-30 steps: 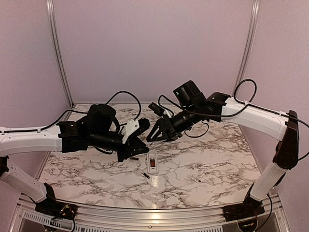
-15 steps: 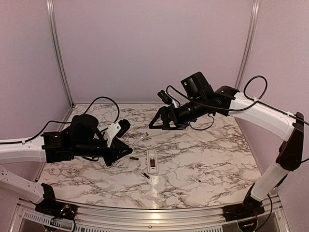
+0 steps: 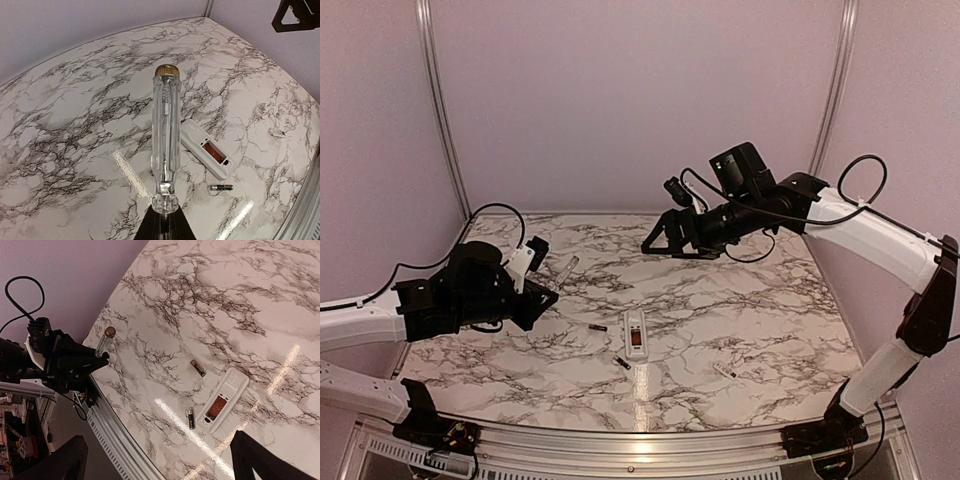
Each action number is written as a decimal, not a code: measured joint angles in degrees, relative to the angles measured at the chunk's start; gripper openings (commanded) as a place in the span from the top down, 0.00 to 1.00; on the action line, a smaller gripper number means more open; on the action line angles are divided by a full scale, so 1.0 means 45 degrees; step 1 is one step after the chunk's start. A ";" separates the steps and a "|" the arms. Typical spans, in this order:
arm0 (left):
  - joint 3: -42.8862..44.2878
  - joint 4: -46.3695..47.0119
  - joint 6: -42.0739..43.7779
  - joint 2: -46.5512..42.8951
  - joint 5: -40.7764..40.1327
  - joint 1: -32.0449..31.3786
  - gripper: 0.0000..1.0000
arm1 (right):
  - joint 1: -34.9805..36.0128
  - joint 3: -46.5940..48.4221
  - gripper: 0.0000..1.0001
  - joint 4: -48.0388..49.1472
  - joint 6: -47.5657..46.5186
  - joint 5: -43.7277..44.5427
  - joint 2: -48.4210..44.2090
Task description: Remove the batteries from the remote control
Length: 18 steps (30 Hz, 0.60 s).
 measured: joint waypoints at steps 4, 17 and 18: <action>-0.0136 -0.0340 -0.0617 0.0049 -0.0476 0.0748 1.00 | 0.0000 0.0000 0.02 -0.0058 0.0000 0.0053 0.0000; -0.0238 -0.0899 -0.2307 0.1836 -0.1710 0.1948 1.00 | 0.0000 -0.0209 0.02 -0.0316 -0.0005 0.0121 0.0000; -0.0238 -0.0947 -0.2380 0.2001 -0.1734 0.2016 1.00 | 0.0000 -0.0214 0.02 -0.0325 -0.0005 0.0131 0.0000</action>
